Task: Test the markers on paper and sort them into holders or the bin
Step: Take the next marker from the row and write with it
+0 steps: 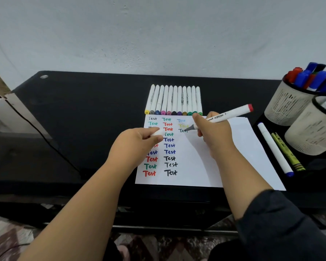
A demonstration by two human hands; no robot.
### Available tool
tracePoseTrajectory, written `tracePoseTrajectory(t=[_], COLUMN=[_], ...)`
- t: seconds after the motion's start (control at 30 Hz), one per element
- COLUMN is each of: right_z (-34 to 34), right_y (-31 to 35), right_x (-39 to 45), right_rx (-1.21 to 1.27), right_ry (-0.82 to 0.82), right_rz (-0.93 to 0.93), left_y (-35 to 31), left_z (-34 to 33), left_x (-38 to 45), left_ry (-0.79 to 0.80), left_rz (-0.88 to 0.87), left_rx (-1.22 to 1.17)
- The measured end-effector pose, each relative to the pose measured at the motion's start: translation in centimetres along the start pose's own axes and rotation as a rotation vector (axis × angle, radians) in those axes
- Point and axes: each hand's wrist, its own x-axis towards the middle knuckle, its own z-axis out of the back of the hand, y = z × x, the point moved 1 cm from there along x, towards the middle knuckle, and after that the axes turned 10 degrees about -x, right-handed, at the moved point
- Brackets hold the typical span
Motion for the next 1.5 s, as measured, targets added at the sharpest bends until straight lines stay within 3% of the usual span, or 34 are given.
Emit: tracePoseTrajectory(t=[0.2, 0.47, 1.5], right_z=[-1.3, -1.7, -1.3], right_y=[-0.7, -1.1, -1.1], right_x=[0.3, 0.3, 0.0], right_rx=[-0.162, -0.244, -0.243], right_ry=[0.003, 0.027, -0.1], right_rz=[0.065, 0.112, 0.166], left_y=[0.8, 0.7, 0.4], left_z=[-0.5, -0.9, -1.6], left_x=[0.8, 0.8, 0.5], left_ry=[0.009, -0.027, -0.014], left_rz=[0.004, -0.01, -0.012], left_rx=[0.091, 0.028, 0.009])
